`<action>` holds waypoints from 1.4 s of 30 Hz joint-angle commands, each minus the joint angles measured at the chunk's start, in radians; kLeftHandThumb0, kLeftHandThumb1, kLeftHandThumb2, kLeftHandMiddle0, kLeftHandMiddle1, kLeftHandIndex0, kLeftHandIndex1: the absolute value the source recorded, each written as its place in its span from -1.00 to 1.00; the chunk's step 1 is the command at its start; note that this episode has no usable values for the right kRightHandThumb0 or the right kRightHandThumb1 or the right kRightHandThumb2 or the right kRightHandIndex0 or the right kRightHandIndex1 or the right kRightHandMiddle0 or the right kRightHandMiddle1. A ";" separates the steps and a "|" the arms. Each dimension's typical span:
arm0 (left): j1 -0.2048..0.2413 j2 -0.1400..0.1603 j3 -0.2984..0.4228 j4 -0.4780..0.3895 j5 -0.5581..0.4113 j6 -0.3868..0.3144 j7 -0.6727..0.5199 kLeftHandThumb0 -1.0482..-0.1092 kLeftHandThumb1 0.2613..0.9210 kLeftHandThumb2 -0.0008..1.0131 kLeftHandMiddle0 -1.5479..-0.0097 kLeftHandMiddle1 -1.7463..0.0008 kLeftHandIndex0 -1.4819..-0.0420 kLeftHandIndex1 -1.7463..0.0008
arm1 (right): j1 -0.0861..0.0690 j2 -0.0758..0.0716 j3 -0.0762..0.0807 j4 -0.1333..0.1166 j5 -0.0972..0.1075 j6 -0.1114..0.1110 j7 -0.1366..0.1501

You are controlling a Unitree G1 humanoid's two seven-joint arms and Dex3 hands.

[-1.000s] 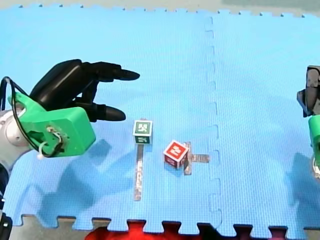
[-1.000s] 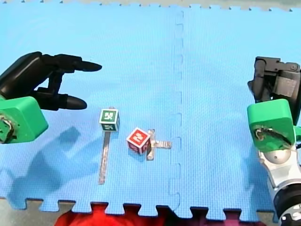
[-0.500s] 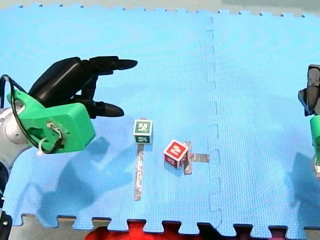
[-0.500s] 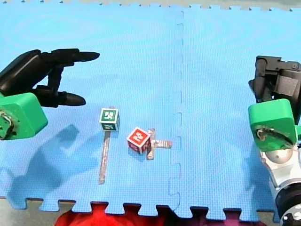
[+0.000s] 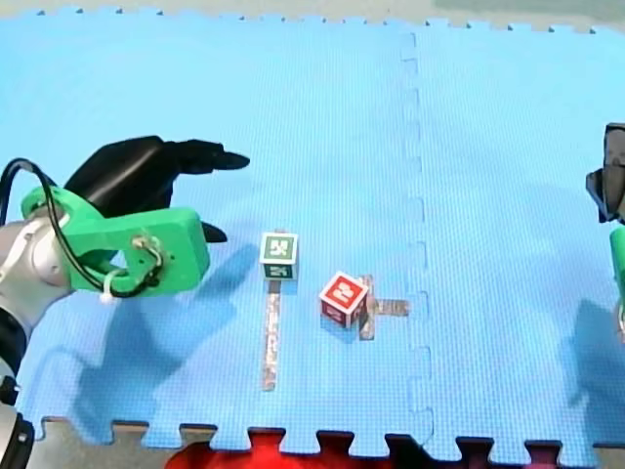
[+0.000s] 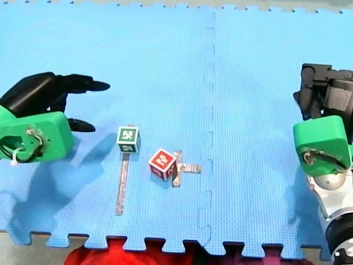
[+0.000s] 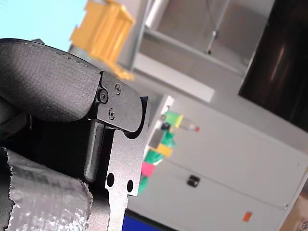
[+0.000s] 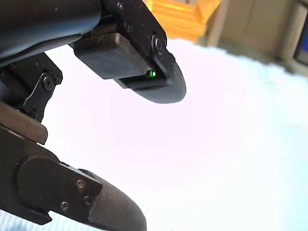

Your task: Stack cube left

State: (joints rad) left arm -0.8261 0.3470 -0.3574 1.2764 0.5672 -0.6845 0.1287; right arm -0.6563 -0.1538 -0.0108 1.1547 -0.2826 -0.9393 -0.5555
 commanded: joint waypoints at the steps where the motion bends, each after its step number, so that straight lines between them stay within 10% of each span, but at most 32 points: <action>1: 0.004 -0.001 -0.006 0.004 0.002 0.004 0.008 0.27 0.31 -1.00 -0.06 -1.00 -0.05 0.93 | 0.004 -0.008 -0.001 -0.003 -0.001 -0.008 -0.003; 42: 0.032 -0.031 0.009 -0.060 -0.080 -0.074 -0.143 0.50 0.32 -0.99 -0.10 -1.00 -0.08 0.99 | 0.022 -0.009 -0.005 -0.067 0.000 -0.027 0.017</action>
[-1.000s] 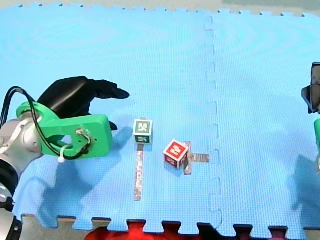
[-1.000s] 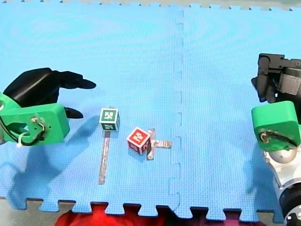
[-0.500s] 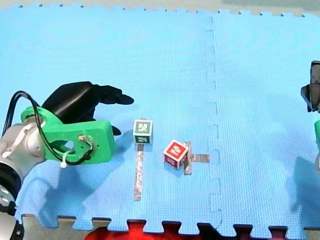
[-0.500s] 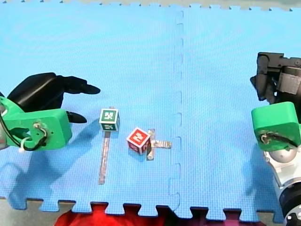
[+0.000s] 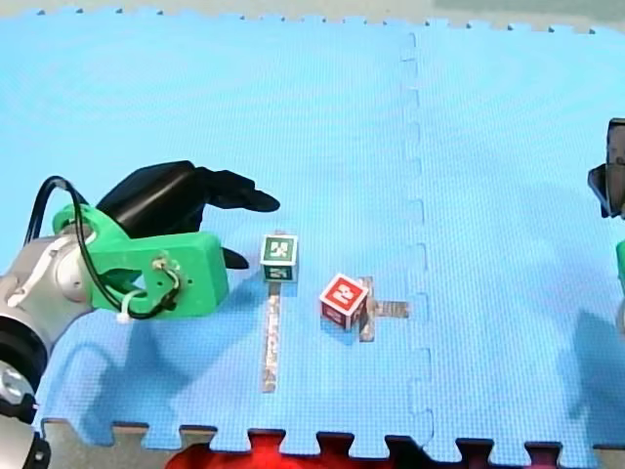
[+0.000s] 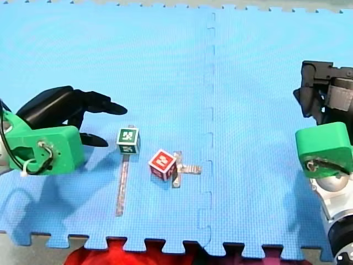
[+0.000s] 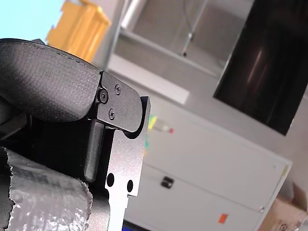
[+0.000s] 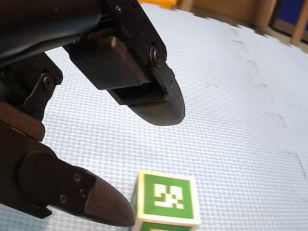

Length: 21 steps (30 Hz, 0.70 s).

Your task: Stack cube left

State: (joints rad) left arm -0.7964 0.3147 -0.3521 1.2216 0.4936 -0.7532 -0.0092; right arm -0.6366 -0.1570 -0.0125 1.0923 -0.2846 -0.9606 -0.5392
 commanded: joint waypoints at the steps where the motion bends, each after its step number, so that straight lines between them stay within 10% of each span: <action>1: 0.002 0.001 0.004 -0.006 -0.007 -0.007 -0.007 0.50 0.32 -0.99 -0.10 -1.00 -0.08 0.99 | 0.003 -0.006 -0.003 -0.005 0.002 -0.005 0.001; 21: -0.011 0.026 -0.031 -0.059 0.029 0.006 -0.052 0.46 0.34 -0.99 -0.12 -1.00 -0.09 0.99 | 0.012 -0.010 -0.004 -0.037 -0.008 -0.020 0.000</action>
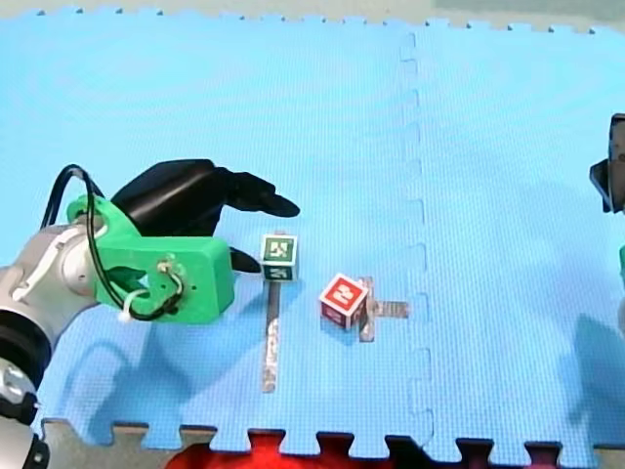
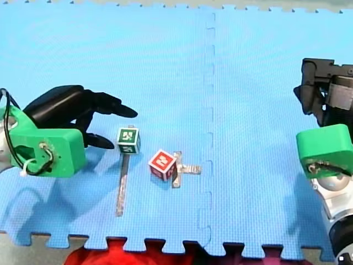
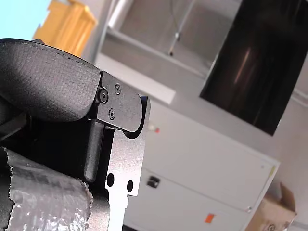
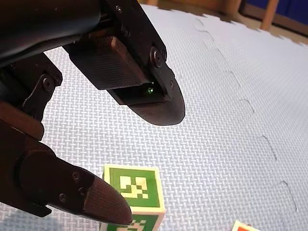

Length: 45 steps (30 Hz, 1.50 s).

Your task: Stack cube left

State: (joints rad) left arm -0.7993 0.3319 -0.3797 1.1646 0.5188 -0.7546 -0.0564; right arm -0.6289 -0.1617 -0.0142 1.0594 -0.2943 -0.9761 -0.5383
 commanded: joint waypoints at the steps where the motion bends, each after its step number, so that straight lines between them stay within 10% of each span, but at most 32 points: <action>1: -0.010 0.013 -0.010 -0.004 0.014 0.014 0.000 0.45 0.34 -0.99 -0.12 -1.00 -0.09 0.99 | 0.004 -0.005 -0.003 -0.005 0.001 -0.005 0.000; 30: -0.039 0.026 -0.106 -0.022 0.146 0.045 0.142 0.40 0.40 -0.99 -0.09 -1.00 -0.10 0.99 | 0.013 0.005 -0.002 -0.024 -0.007 -0.003 -0.004; 45: -0.049 -0.047 -0.137 0.010 0.152 0.164 0.089 0.38 0.39 -1.00 -0.02 -1.00 -0.05 1.00 | 0.028 0.005 -0.007 -0.046 0.002 -0.009 0.011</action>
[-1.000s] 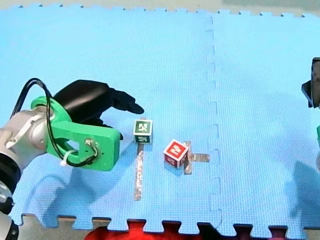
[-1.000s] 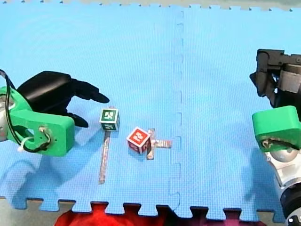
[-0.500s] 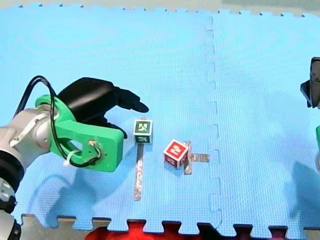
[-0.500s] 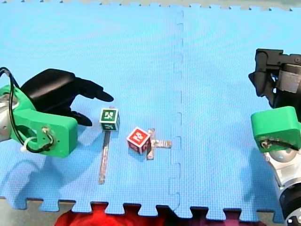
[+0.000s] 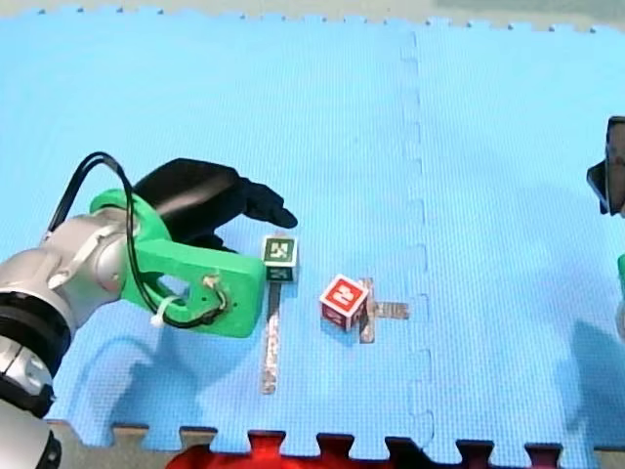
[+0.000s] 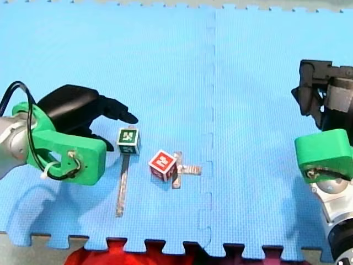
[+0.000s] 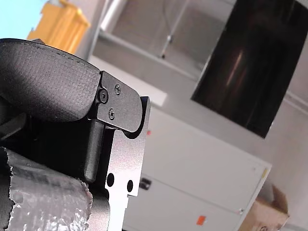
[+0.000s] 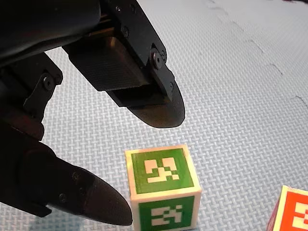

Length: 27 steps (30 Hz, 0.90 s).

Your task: Stack cube left

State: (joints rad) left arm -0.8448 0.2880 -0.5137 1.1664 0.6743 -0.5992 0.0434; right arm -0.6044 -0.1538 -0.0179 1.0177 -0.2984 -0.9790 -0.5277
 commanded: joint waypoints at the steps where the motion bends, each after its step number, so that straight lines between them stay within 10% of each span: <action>1: -0.005 -0.007 -0.005 0.010 -0.004 0.017 -0.023 0.38 0.38 -1.00 -0.02 -1.00 -0.04 1.00 | 0.004 -0.003 -0.005 -0.004 0.008 -0.009 0.004; 27: 0.013 -0.045 0.006 0.074 -0.063 0.070 -0.052 0.40 0.34 -1.00 -0.03 -1.00 0.11 1.00 | 0.014 -0.009 -0.020 -0.007 0.022 -0.044 0.038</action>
State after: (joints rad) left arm -0.8378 0.2431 -0.5062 1.2352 0.6092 -0.5316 0.0060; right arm -0.5937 -0.1554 -0.0333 1.0127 -0.2807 -1.0175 -0.4911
